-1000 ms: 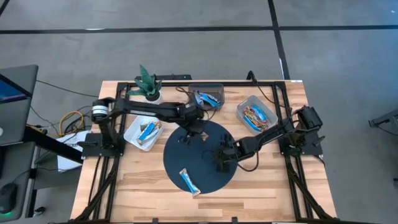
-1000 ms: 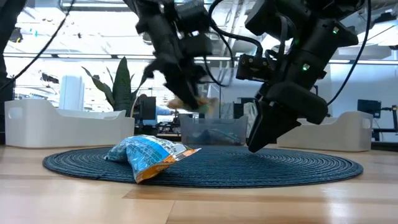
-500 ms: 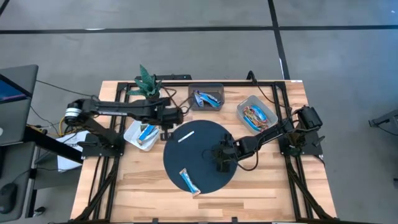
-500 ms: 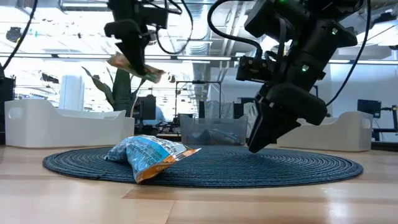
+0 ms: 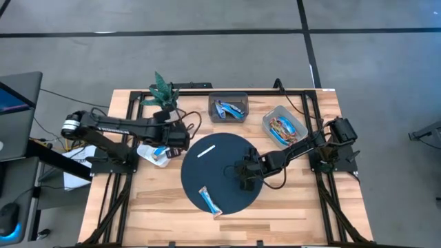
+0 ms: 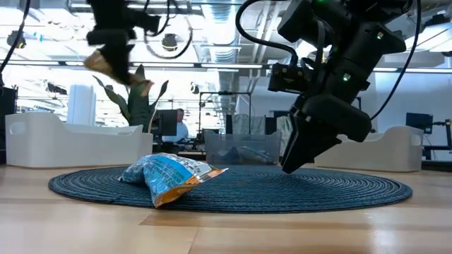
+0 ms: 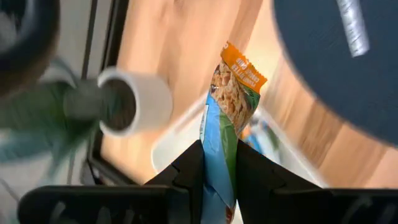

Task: Pick and place Granola Bars by type
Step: Put the yellow granola bar into the white bin

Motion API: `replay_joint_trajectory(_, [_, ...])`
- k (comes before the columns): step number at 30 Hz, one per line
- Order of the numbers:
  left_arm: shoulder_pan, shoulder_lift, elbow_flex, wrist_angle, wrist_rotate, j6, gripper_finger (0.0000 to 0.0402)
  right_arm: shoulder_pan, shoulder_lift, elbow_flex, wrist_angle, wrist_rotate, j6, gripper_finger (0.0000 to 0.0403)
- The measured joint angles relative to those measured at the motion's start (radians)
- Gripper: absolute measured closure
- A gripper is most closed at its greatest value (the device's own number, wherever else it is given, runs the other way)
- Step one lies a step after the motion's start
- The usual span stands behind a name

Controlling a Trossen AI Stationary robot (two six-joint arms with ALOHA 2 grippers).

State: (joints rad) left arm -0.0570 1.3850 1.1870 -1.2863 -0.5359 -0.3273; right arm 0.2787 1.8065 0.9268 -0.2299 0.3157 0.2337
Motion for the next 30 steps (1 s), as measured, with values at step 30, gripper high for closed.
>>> replay_joint_trajectory(30, [-0.024,-0.162,-0.331,0.075,-0.007,-0.095,0.0202,-0.052,0.0,0.0,0.03,-0.001,-0.008,0.027])
